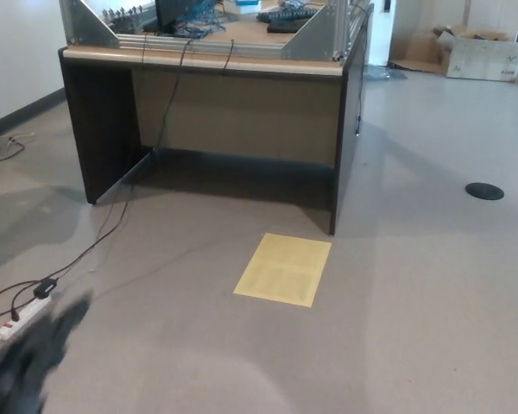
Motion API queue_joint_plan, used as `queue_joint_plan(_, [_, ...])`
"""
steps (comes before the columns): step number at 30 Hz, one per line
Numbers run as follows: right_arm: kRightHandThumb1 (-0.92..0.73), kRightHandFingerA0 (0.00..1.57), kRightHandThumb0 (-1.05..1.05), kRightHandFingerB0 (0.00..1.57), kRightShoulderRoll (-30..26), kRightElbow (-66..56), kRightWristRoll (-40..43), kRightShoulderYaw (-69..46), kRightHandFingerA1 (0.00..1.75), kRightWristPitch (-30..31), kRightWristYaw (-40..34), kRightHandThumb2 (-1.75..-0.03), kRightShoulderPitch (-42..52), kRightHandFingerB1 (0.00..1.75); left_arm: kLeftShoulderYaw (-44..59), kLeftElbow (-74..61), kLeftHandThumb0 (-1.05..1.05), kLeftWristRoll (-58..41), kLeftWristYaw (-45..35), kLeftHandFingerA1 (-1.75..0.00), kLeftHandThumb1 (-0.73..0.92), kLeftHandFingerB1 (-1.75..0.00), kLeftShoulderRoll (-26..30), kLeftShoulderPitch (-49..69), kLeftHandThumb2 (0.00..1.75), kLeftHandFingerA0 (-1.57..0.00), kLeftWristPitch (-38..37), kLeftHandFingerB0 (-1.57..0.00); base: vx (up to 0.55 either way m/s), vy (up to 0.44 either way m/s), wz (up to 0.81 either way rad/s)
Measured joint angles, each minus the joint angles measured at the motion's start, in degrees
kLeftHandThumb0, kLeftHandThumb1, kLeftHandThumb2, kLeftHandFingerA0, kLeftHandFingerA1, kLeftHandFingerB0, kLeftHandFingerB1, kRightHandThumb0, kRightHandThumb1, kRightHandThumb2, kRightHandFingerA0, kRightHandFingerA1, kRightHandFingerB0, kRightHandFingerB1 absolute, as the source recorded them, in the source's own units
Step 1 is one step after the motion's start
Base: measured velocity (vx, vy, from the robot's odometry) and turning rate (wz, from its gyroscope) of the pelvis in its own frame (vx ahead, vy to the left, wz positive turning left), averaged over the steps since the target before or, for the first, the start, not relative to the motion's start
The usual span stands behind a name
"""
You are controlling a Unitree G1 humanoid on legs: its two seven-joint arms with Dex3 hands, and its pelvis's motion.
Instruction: A person hands over a black lunchbag to the robot and the robot uses its left hand to grab the strips of the lunchbag, the gives it back to the person.
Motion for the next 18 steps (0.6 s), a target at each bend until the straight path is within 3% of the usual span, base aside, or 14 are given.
queue_joint_plan(6, [-0.64,0.59,-0.39,0.4,0.1,0.0,0.0,0.0,0.47,0.0,-0.2,-0.59,0.1,0.35,2.6,15.6,-0.25,-1.7,0.1,-0.49,0.3,-0.46,1.2,5.5,0.84,-0.02,-4.3,-0.01,0.0,0.0,0.0])
queue_joint_plan(7, [-0.65,0.59,-0.41,0.38,0.2,0.1,0.0,-0.1,0.46,0.0,-0.3,-0.59,0.1,0.33,3.2,18.6,-0.4,-2.2,0.1,-0.3,0.46,-0.29,1.5,6.0,0.54,-0.19,-5.2,-0.2,0.0,0.0,0.0])
queue_joint_plan(8, [-0.64,0.59,-0.41,0.36,0.2,0.1,0.0,-0.2,0.46,0.0,-0.4,-0.59,0.1,0.33,3.7,20.8,-0.22,-2.6,0.1,-0.5,0.32,-0.49,1.7,6.2,0.86,-0.07,-6.0,-0.07,0.0,0.0,0.0])
queue_joint_plan(13, [-0.65,0.58,-0.4,0.28,0.4,0.3,0.0,-0.5,0.46,0.0,-1.8,-0.6,0.8,0.31,6.7,33.0,-0.19,-6.7,-1.4,-0.51,0.35,-0.5,3.0,6.0,0.88,-0.1,-10.3,-0.1,0.0,0.0,0.0])
queue_joint_plan(14, [-0.65,0.59,-0.4,0.27,0.4,0.3,0.0,-0.5,0.46,0.0,-2.0,-0.6,0.9,0.3,7.1,34.5,-0.34,-7.5,-1.9,-0.35,0.47,-0.34,3.1,5.7,0.6,-0.27,-11.0,-0.26,0.0,0.0,0.0])
queue_joint_plan(18, [-0.65,0.58,-0.39,0.26,0.6,0.5,0.3,-1.1,0.47,0.0,-2.3,-0.59,1.2,0.3,7.6,37.5,-0.36,-9.7,-3.1,-0.36,0.46,-0.35,3.4,4.9,0.61,-0.29,-13.3,-0.27,0.0,0.0,0.0])
